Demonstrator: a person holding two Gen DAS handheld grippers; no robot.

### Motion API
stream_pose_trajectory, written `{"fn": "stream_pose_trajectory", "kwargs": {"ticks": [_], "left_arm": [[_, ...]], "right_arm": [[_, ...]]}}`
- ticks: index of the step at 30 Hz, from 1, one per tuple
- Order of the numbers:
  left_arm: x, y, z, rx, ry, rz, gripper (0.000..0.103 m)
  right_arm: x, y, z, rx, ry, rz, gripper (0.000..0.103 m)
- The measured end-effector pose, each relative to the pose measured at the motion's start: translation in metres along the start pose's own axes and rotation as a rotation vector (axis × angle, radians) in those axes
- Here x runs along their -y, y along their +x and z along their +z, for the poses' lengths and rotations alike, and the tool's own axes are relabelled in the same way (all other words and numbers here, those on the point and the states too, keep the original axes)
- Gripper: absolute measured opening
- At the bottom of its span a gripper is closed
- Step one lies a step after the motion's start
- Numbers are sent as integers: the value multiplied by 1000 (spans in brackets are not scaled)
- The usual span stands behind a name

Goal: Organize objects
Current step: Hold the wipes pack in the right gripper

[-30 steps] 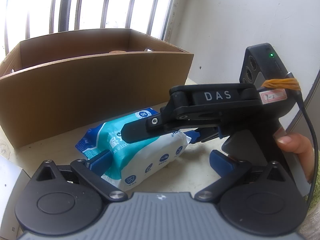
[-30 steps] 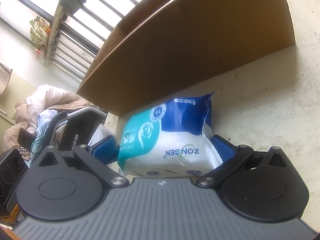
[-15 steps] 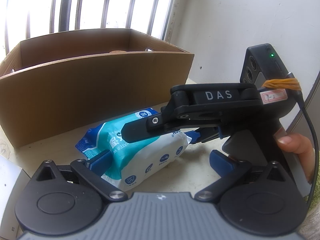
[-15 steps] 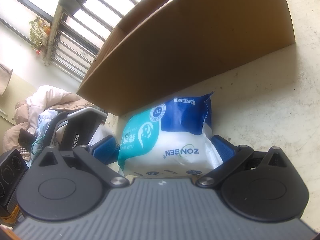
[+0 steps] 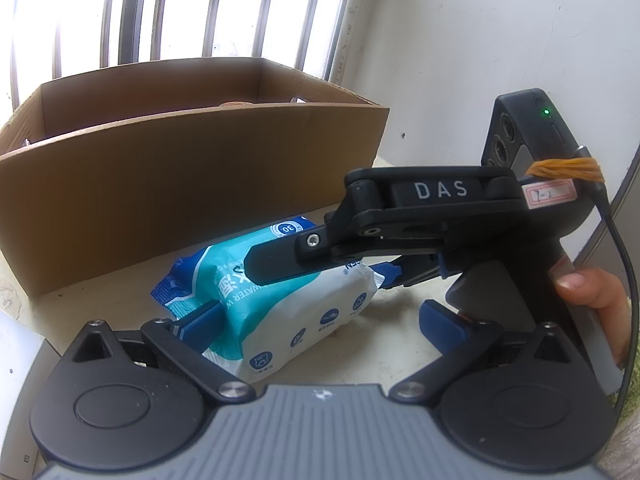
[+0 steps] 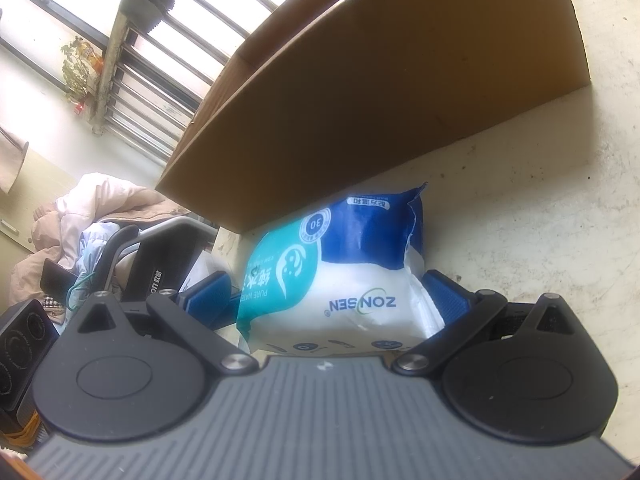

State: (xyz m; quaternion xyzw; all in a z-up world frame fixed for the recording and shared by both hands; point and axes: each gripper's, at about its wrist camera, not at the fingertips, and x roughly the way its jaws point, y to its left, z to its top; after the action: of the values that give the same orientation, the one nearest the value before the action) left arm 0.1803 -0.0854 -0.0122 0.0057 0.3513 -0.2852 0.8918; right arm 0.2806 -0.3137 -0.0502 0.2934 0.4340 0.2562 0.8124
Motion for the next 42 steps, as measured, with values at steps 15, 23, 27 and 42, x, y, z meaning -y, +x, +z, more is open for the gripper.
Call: {"fn": "stream_pose_trajectory", "kwargs": {"ticks": [15, 23, 27, 42], "left_arm": [[-2, -1, 0, 0, 0, -2, 103], [-5, 0, 0, 1, -1, -6, 103], [-5, -1, 0, 1, -1, -5, 103], [-5, -1, 0, 1, 2, -4, 103]], "right_arm": [[0, -1, 1, 0, 6, 6, 103], [2, -2, 3, -4, 10, 8, 103], [1, -2, 3, -4, 7, 5, 103], [1, -2, 3, -4, 7, 6, 103]]}}
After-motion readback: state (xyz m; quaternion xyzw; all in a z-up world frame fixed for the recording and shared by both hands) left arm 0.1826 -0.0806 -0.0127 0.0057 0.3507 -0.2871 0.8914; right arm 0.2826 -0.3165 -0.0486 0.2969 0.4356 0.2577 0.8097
